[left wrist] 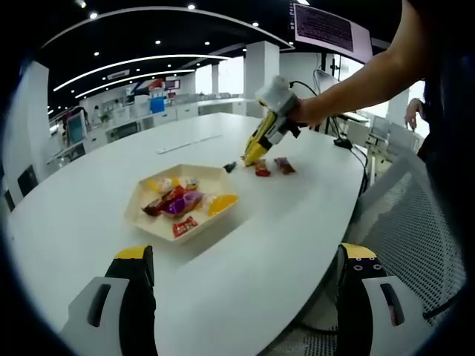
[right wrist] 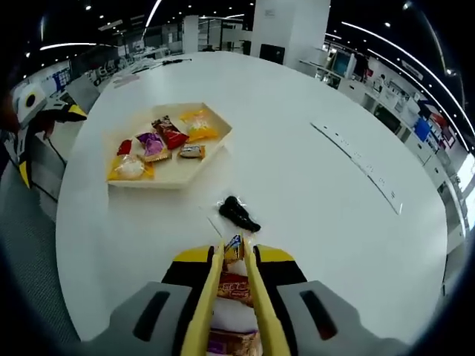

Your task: Place the target food into the container with the food tongs after gripping and lifting it, then release it inside without dropping or visibly crushing the food.

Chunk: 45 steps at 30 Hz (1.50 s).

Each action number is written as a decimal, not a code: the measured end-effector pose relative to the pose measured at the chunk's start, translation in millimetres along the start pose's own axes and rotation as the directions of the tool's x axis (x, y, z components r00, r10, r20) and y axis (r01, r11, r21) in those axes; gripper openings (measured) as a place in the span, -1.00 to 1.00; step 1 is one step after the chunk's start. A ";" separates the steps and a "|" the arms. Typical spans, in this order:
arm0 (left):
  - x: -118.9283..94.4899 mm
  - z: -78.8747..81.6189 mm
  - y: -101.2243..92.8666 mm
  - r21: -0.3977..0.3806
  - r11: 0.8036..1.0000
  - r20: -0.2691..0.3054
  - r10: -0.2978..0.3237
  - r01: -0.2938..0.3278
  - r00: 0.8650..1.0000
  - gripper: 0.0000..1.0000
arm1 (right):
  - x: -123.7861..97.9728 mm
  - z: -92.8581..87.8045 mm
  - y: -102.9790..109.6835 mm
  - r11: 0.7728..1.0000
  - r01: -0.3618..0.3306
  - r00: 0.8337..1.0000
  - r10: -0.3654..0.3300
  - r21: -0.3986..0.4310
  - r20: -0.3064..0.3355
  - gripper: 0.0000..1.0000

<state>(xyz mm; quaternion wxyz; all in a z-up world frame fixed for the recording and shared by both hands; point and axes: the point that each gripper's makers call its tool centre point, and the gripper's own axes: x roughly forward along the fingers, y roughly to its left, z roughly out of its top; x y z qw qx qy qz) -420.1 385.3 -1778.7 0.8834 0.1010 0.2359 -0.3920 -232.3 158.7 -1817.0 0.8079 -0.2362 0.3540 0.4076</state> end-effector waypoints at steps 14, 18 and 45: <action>-1.6 3.2 1.9 0.002 1.000 0.019 0.010 -0.010 1.000 0.99 | -20.5 29.1 -8.5 0.999 0.015 0.999 -0.017 0.044 0.047 -0.61; -1.8 4.3 2.9 0.001 1.000 0.024 0.013 -0.013 1.000 0.99 | -23.5 40.0 -5.6 0.999 0.012 0.998 -0.015 0.042 0.061 -0.61; -4.6 10.3 3.6 0.008 1.000 0.049 0.022 -0.022 0.999 0.99 | -12.3 132.0 49.7 0.996 -0.073 0.986 0.080 -0.052 0.143 -0.59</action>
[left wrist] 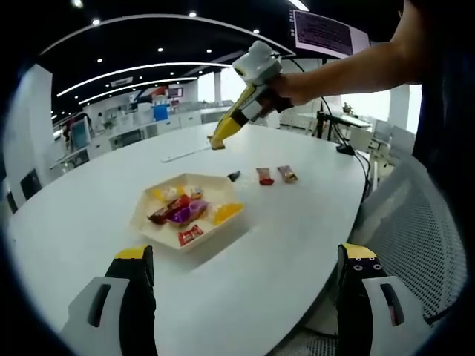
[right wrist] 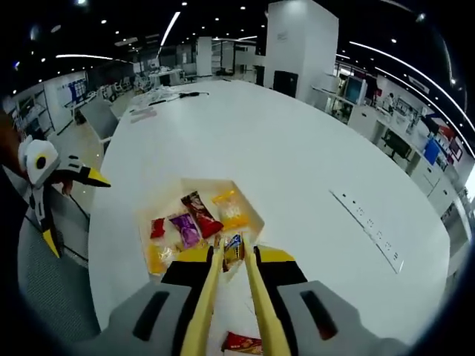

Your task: Place the target food into the container with the food tongs after gripping and lifting it, then release it inside without dropping or visibly crushing the food.

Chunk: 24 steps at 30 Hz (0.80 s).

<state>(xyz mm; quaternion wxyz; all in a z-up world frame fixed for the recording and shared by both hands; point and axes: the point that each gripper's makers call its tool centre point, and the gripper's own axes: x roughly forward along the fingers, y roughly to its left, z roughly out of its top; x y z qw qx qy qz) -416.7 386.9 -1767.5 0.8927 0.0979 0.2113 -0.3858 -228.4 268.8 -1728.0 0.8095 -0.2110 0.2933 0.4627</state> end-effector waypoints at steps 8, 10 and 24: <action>-0.3 1.3 0.7 0.002 1.000 0.007 0.004 -0.004 1.000 0.99 | 12.8 14.6 12.6 1.000 -0.022 1.000 0.022 -0.018 0.001 -0.59; -0.2 1.3 1.4 0.001 1.000 0.009 0.005 -0.005 1.000 0.99 | 15.1 16.3 15.5 0.999 -0.025 1.000 0.025 -0.023 0.001 -0.58; -1.3 2.7 3.5 -0.005 1.000 0.018 0.014 -0.013 1.000 0.99 | 16.0 24.7 20.6 0.997 -0.051 0.998 0.052 -0.051 0.017 -0.49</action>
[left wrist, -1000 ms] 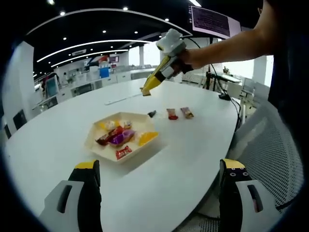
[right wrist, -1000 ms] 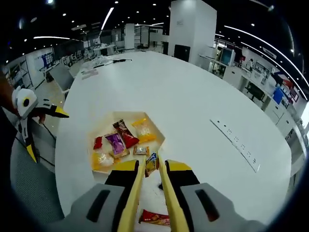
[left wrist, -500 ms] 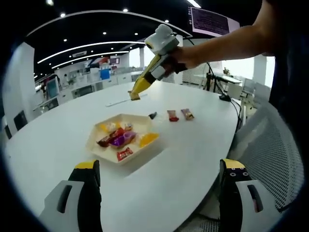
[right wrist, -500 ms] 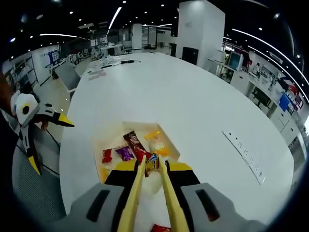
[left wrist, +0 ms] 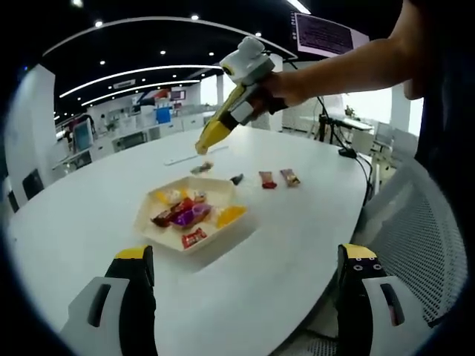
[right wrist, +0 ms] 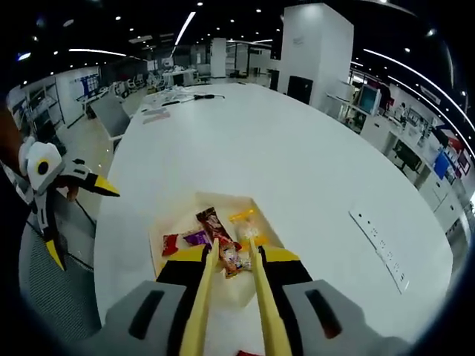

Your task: Place the target food into the container with the food tongs after gripping and lifting it, then release it inside without dropping or visibly crushing the food.

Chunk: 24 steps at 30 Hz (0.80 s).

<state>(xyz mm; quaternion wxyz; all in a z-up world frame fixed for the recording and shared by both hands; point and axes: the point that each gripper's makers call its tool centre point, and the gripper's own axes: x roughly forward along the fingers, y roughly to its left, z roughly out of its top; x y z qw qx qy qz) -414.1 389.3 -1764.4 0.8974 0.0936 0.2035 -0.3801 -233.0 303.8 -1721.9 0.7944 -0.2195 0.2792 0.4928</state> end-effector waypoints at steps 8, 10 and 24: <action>-0.3 0.5 0.7 0.000 1.000 0.003 0.003 -0.003 1.000 0.99 | -8.7 3.0 -5.6 1.000 0.006 1.000 -0.005 -0.013 0.017 -0.46; -0.6 1.1 0.7 0.000 1.000 0.006 0.004 -0.004 1.000 0.99 | -12.9 3.5 -7.3 1.000 0.003 1.000 -0.002 -0.021 0.025 -0.46; -0.4 1.0 -0.8 -0.004 1.000 0.006 -0.006 0.006 1.000 0.99 | -39.0 -15.9 -36.3 0.996 -0.006 0.998 0.012 -0.085 0.066 -0.42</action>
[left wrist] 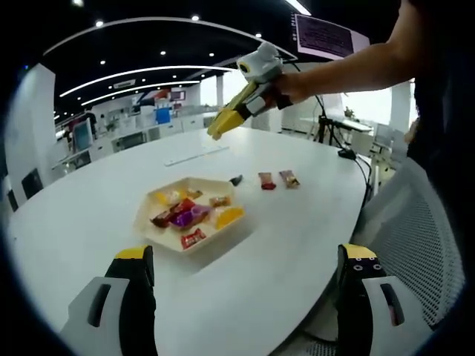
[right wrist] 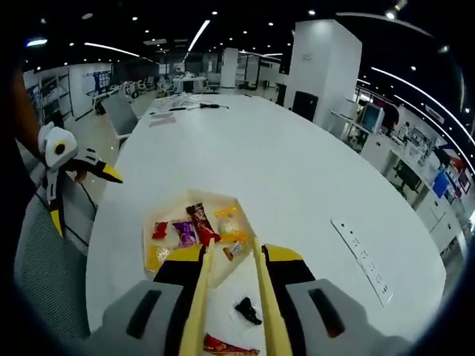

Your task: Place the target food into the container with the food tongs after gripping and lifting it, then release it inside without dropping or visibly crushing the food.

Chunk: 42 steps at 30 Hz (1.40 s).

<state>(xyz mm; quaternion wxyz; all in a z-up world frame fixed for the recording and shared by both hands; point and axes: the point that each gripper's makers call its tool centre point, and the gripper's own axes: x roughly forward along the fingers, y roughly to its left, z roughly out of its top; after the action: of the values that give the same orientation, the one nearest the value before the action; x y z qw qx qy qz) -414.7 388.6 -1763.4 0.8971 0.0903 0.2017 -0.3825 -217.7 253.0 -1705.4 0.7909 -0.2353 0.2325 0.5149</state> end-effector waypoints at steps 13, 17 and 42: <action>0.7 -1.7 -0.1 -0.005 1.000 -0.007 -0.002 0.002 1.000 0.99 | -11.4 -34.8 -25.6 1.000 0.008 1.000 -0.008 0.019 0.001 -0.42; 1.6 -2.4 -2.6 -0.007 1.000 -0.010 -0.016 0.016 1.000 0.99 | -10.9 -43.8 -25.4 1.000 0.009 1.000 -0.009 0.018 -0.001 -0.41; 3.5 -6.8 -4.5 -0.011 1.000 -0.035 -0.028 0.028 0.999 0.99 | 25.4 -119.1 -17.1 0.997 -0.038 0.996 0.044 0.074 -0.081 -0.41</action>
<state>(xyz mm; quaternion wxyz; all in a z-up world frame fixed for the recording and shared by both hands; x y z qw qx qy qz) -417.7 385.4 -1771.1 0.8884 0.0895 0.2208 -0.3923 -207.7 191.9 -1811.7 0.7779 -0.2227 0.2884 0.5120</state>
